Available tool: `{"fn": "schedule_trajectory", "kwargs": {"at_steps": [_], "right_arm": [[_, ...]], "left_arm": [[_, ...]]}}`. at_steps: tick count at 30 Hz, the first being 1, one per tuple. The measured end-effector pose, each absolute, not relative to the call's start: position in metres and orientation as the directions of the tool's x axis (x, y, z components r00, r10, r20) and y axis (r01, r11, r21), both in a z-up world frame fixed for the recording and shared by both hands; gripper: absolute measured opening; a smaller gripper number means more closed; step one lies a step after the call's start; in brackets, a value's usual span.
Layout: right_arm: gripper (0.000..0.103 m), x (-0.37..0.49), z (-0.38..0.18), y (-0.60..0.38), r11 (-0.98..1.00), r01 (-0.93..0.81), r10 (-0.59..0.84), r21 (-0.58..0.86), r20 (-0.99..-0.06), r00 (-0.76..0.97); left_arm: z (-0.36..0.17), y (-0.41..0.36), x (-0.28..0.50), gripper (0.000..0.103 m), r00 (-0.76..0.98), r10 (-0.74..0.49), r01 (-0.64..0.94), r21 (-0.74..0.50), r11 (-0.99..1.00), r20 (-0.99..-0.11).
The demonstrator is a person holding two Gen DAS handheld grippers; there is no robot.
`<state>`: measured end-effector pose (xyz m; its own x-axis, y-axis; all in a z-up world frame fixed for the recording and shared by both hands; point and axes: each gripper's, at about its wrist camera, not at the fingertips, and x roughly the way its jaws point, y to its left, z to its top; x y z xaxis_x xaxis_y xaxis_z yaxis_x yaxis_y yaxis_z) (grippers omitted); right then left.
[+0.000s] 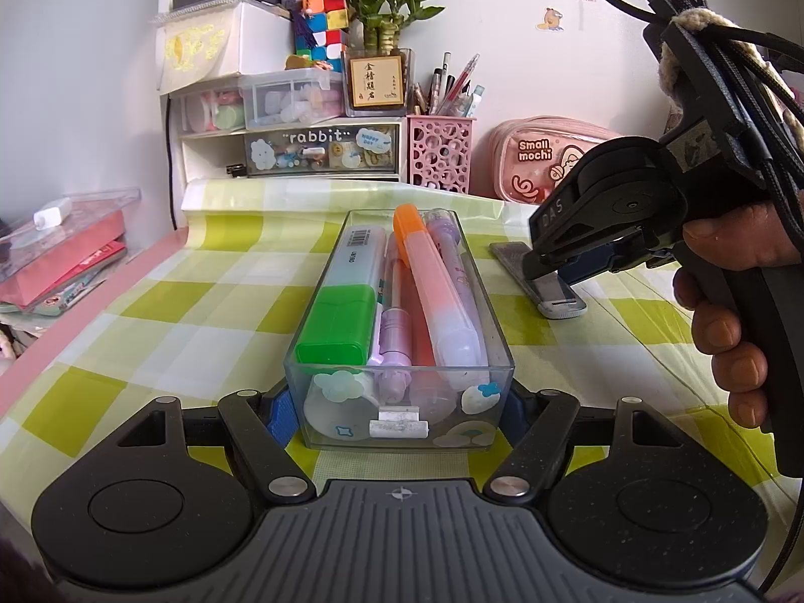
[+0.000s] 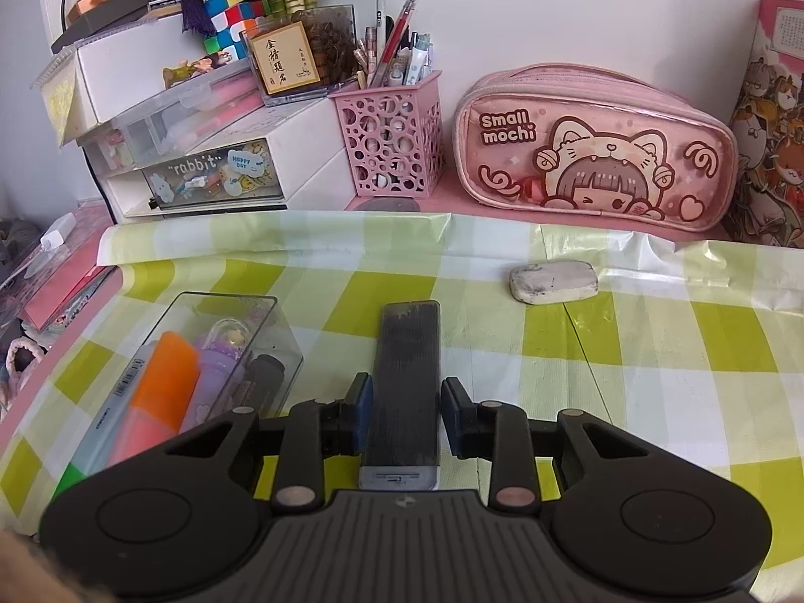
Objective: Organize stationery
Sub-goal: 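Move the right tool over the black phone-shaped case and close on it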
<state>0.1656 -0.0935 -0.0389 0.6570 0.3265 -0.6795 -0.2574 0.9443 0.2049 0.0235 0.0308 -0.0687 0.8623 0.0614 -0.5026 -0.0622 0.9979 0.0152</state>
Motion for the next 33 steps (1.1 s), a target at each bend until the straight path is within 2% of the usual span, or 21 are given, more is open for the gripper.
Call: {"fn": "schedule_trajectory", "kwargs": {"at_steps": [1, 5, 9, 11, 13, 16, 20, 23, 28, 33], "right_arm": [[0.000, 0.165, -0.038, -0.096, 0.948, -0.246, 0.317, 0.202, -0.679, 0.662], [0.000, 0.162, -0.037, -0.106, 0.941, -0.254, 0.337, 0.223, -0.680, 0.652], [0.000, 0.165, -0.038, -0.109, 0.913, -0.263, 0.407, 0.312, -0.665, 0.626], [0.005, 0.166, -0.038, -0.101, 0.920, -0.271, 0.392, 0.283, -0.676, 0.624], [0.017, 0.165, -0.038, -0.094, 0.926, -0.284, 0.376, 0.248, -0.676, 0.634], [0.024, 0.168, -0.037, -0.088, 0.926, -0.290, 0.374, 0.240, -0.679, 0.632], [0.026, 0.167, -0.038, -0.075, 0.931, -0.328, 0.346, 0.162, -0.682, 0.645], [0.023, 0.161, -0.038, -0.066, 0.929, -0.363, 0.311, 0.074, -0.686, 0.657], [0.022, 0.157, -0.037, -0.080, 0.927, -0.366, 0.319, 0.086, -0.694, 0.645], [0.022, 0.145, -0.036, -0.087, 0.938, -0.347, 0.237, -0.022, -0.690, 0.684]], "left_arm": [[-0.069, 0.031, 0.023, 0.072, 0.862, 0.062, -0.062, 0.015, 0.998, -0.503], [-0.069, 0.031, 0.023, 0.073, 0.862, 0.062, -0.062, 0.015, 0.998, -0.503], [-0.069, 0.031, 0.023, 0.073, 0.862, 0.062, -0.063, 0.015, 0.998, -0.503], [-0.069, 0.031, 0.024, 0.073, 0.862, 0.062, -0.064, 0.013, 0.998, -0.503], [-0.069, 0.031, 0.023, 0.073, 0.862, 0.062, -0.063, 0.014, 0.998, -0.503], [-0.069, 0.031, 0.023, 0.073, 0.862, 0.061, -0.063, 0.014, 0.998, -0.503], [-0.069, 0.031, 0.023, 0.073, 0.862, 0.061, -0.063, 0.013, 0.998, -0.504], [-0.069, 0.031, 0.023, 0.073, 0.862, 0.061, -0.063, 0.014, 0.998, -0.503], [-0.069, 0.031, 0.024, 0.073, 0.862, 0.062, -0.063, 0.015, 0.998, -0.502], [-0.069, 0.031, 0.024, 0.073, 0.862, 0.062, -0.063, 0.015, 0.998, -0.502]]}}
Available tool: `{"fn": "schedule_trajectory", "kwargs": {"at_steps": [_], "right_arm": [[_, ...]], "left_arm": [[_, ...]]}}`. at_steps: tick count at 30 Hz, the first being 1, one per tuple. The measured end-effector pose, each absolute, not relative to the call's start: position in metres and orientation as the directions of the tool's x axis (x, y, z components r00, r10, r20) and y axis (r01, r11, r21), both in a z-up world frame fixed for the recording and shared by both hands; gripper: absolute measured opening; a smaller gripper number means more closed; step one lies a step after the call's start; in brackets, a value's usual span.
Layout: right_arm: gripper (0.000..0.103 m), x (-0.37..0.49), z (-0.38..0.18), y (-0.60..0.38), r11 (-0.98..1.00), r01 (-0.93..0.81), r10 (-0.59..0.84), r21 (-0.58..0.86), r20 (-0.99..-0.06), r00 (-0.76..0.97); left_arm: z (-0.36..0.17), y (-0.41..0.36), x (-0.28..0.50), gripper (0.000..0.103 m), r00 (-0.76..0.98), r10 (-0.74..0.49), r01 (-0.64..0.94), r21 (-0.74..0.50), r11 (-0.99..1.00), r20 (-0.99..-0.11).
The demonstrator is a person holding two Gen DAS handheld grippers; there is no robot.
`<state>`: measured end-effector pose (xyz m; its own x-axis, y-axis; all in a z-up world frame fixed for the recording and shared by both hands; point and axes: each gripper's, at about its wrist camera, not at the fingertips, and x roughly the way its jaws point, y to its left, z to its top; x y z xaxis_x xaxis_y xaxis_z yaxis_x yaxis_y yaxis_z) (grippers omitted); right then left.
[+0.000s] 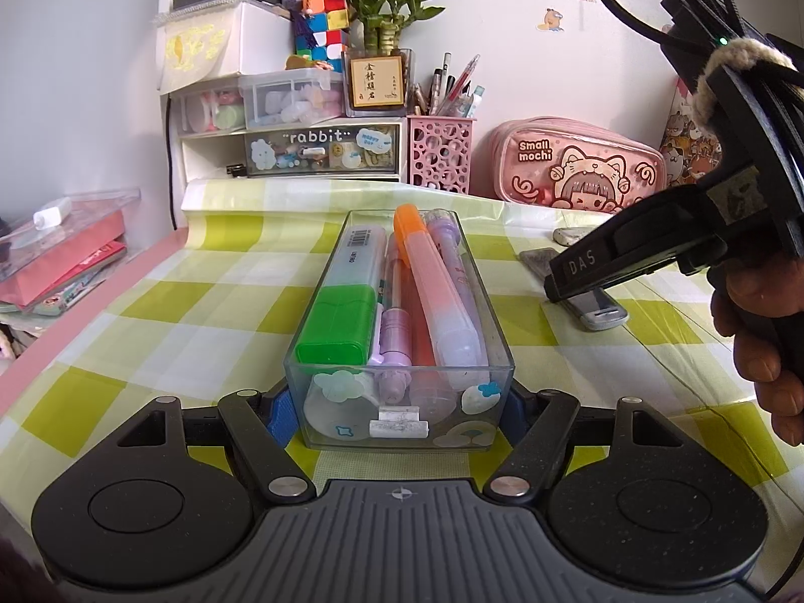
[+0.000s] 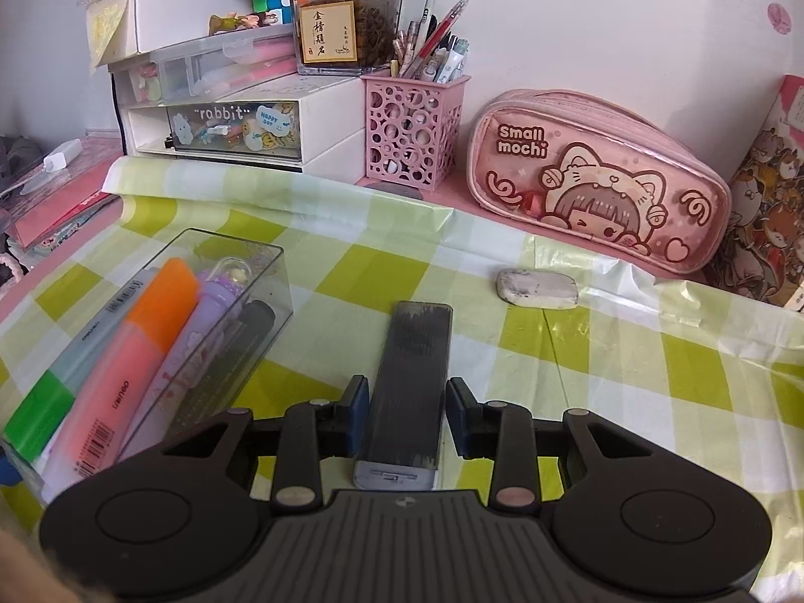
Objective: Organize stationery
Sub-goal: 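Move the right tool over the black phone-shaped case and close on it, then lift the black case and carry it over the clear box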
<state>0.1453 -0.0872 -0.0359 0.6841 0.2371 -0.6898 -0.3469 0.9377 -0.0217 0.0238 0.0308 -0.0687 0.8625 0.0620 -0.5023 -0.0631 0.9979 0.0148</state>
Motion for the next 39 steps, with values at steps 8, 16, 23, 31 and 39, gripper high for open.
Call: {"fn": "schedule_trajectory", "kwargs": {"at_steps": [8, 16, 23, 31, 39], "right_arm": [[0.000, 0.128, -0.033, -0.081, 0.872, -0.331, 0.050, -0.361, -0.607, 0.793], [0.000, 0.144, -0.036, -0.111, 0.938, -0.341, 0.207, -0.067, -0.681, 0.703], [0.023, 0.160, -0.033, -0.137, 0.959, -0.234, 0.280, 0.162, -0.695, 0.663], [0.027, 0.128, -0.036, -0.094, 0.951, -0.266, 0.108, -0.159, -0.634, 0.765], [0.026, 0.126, -0.040, -0.097, 0.954, -0.265, 0.115, -0.142, -0.643, 0.758]], "left_arm": [[-0.069, 0.031, 0.024, 0.073, 0.862, 0.062, -0.062, 0.016, 0.998, -0.503], [-0.069, 0.031, 0.024, 0.073, 0.862, 0.061, -0.062, 0.015, 0.998, -0.503], [-0.068, 0.031, 0.024, 0.073, 0.861, 0.061, -0.062, 0.015, 0.998, -0.504], [-0.068, 0.031, 0.024, 0.073, 0.862, 0.061, -0.062, 0.015, 0.998, -0.503], [-0.068, 0.030, 0.025, 0.073, 0.862, 0.061, -0.062, 0.015, 0.998, -0.504]]}}
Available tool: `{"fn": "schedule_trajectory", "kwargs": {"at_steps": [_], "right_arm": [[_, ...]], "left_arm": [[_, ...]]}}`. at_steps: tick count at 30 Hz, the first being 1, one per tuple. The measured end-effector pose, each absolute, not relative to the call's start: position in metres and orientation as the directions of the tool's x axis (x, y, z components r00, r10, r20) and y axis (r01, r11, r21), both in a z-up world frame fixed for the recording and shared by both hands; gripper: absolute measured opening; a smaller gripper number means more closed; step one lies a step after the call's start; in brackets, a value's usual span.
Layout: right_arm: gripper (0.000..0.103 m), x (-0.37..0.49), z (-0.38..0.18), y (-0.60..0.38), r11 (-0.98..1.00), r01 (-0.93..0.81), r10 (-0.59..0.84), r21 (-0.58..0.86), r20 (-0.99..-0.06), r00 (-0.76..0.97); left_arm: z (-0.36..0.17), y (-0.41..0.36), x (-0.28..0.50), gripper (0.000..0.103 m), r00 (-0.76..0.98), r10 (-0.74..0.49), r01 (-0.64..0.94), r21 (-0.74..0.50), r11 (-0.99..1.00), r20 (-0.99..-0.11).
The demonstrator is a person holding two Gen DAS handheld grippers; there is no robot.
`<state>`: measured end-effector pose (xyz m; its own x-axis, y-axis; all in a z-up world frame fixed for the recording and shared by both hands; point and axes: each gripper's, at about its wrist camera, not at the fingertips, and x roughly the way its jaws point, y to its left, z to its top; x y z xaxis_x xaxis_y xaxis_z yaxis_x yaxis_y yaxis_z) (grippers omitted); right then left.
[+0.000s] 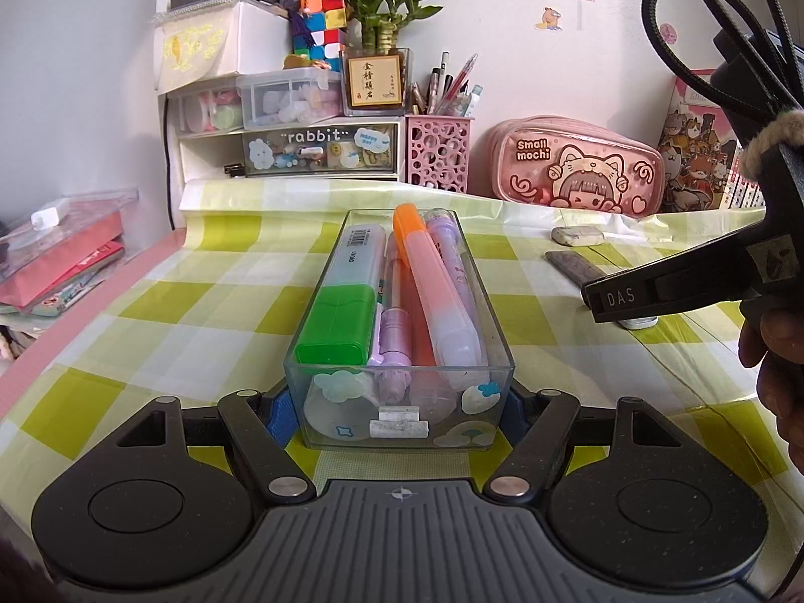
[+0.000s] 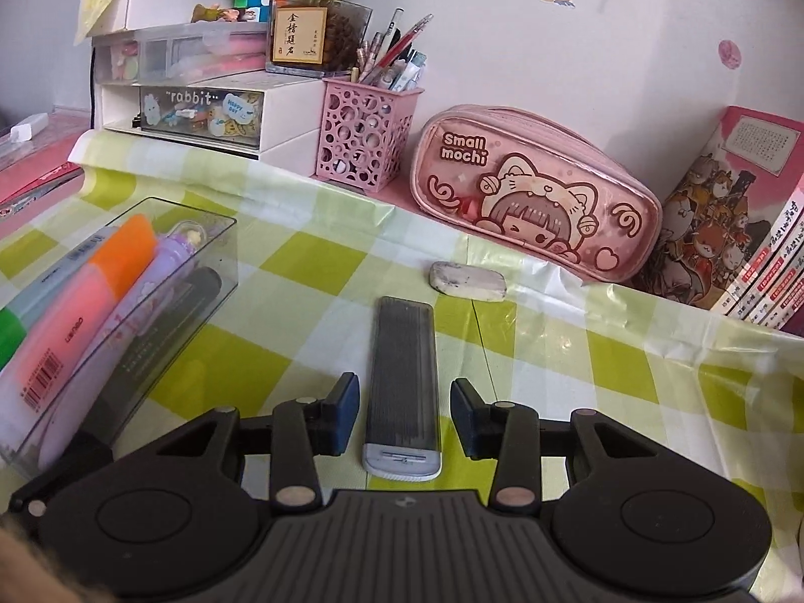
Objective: Organize stationery
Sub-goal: 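Lift the black case and carry it over the clear box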
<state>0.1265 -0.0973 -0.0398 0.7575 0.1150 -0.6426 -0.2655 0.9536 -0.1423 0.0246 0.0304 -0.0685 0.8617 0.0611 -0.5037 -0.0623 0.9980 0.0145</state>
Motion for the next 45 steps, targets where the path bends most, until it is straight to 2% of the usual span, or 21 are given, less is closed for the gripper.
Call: {"fn": "schedule_trajectory", "kwargs": {"at_steps": [4, 10, 11, 14, 22, 33, 45], "right_arm": [[0.027, 0.119, -0.043, -0.096, 0.948, -0.275, 0.117, -0.160, -0.626, 0.771], [0.026, 0.118, -0.045, -0.104, 0.955, -0.275, 0.149, -0.112, -0.622, 0.769], [0.020, 0.121, -0.044, -0.108, 0.958, -0.278, 0.168, -0.078, -0.631, 0.758], [0.020, 0.128, -0.044, -0.122, 0.963, -0.266, 0.230, 0.045, -0.653, 0.722], [0.020, 0.136, -0.044, -0.145, 0.946, -0.219, 0.324, 0.240, -0.646, 0.691], [0.020, 0.147, -0.059, -0.188, 0.751, -0.083, 0.551, 0.655, -0.553, 0.625], [0.020, 0.145, -0.067, -0.198, 0.562, -0.026, 0.678, 0.827, -0.443, 0.587]], "left_arm": [[-0.069, 0.031, 0.025, 0.073, 0.862, 0.061, -0.062, 0.014, 0.998, -0.504], [-0.068, 0.031, 0.025, 0.073, 0.862, 0.061, -0.062, 0.014, 0.998, -0.504], [-0.068, 0.031, 0.025, 0.073, 0.862, 0.060, -0.062, 0.014, 0.998, -0.504], [-0.069, 0.030, 0.025, 0.073, 0.862, 0.058, -0.060, 0.013, 0.998, -0.504], [-0.069, 0.030, 0.025, 0.073, 0.862, 0.059, -0.060, 0.013, 0.998, -0.504], [-0.069, 0.030, 0.025, 0.073, 0.862, 0.058, -0.060, 0.013, 0.998, -0.504], [-0.069, 0.030, 0.025, 0.073, 0.862, 0.058, -0.060, 0.012, 0.998, -0.504]]}}
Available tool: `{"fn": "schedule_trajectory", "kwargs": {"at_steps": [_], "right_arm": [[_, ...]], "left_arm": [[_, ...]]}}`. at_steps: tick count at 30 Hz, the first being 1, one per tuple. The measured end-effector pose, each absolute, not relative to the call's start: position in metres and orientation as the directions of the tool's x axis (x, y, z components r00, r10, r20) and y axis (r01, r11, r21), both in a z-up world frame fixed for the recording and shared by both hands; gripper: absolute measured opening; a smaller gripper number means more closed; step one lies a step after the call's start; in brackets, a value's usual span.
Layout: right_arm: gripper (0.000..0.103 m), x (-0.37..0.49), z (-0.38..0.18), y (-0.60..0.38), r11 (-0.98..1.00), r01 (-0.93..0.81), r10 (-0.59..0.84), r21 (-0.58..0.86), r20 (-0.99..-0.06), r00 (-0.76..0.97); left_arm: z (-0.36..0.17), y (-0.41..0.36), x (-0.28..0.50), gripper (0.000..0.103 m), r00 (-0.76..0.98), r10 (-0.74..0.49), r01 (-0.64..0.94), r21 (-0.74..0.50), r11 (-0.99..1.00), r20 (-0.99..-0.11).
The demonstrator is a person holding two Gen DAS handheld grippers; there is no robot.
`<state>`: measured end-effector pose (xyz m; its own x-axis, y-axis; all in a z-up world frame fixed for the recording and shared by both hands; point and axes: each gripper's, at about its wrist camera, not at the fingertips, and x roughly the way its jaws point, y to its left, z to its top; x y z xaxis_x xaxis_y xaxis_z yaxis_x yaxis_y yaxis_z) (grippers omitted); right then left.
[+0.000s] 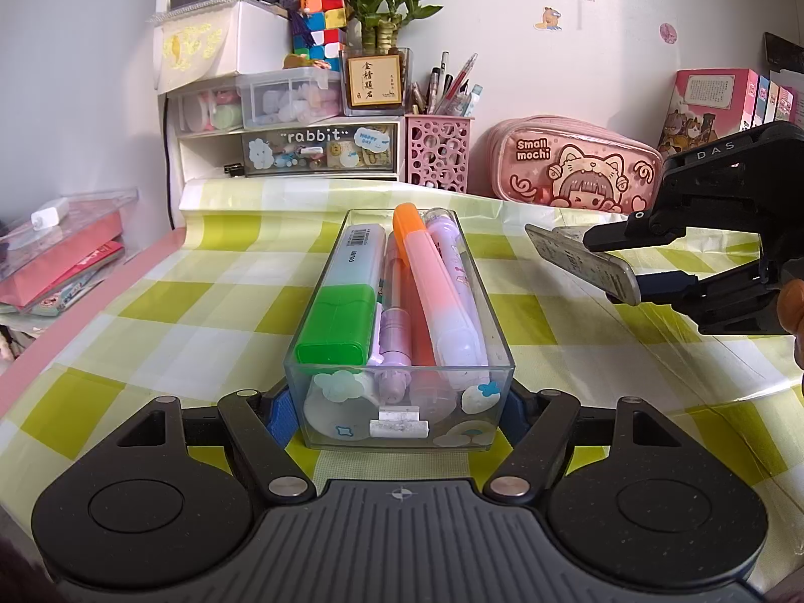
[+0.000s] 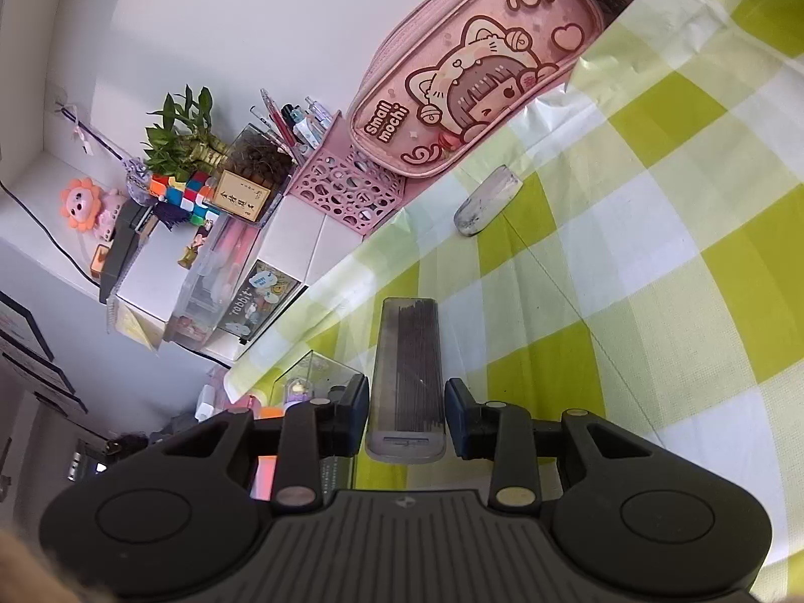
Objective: Organize stationery
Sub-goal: 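Lift the black case and carry it over the clear box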
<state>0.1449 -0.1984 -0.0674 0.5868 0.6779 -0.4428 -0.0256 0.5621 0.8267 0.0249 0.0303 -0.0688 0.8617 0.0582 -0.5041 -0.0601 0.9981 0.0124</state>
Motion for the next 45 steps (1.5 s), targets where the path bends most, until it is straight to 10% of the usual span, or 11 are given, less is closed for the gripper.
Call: {"fn": "schedule_trajectory", "kwargs": {"at_steps": [25, 45], "right_arm": [[0.020, 0.123, -0.036, -0.131, 0.487, -0.199, 0.806, 0.850, -0.350, 0.478], [0.020, 0.122, -0.040, -0.128, 0.327, 0.072, 0.849, 0.942, -0.327, 0.416]], "left_arm": [[-0.069, 0.030, 0.025, 0.073, 0.862, 0.058, -0.061, 0.012, 0.998, -0.504], [-0.069, 0.030, 0.025, 0.073, 0.862, 0.059, -0.061, 0.012, 0.998, -0.504]]}}
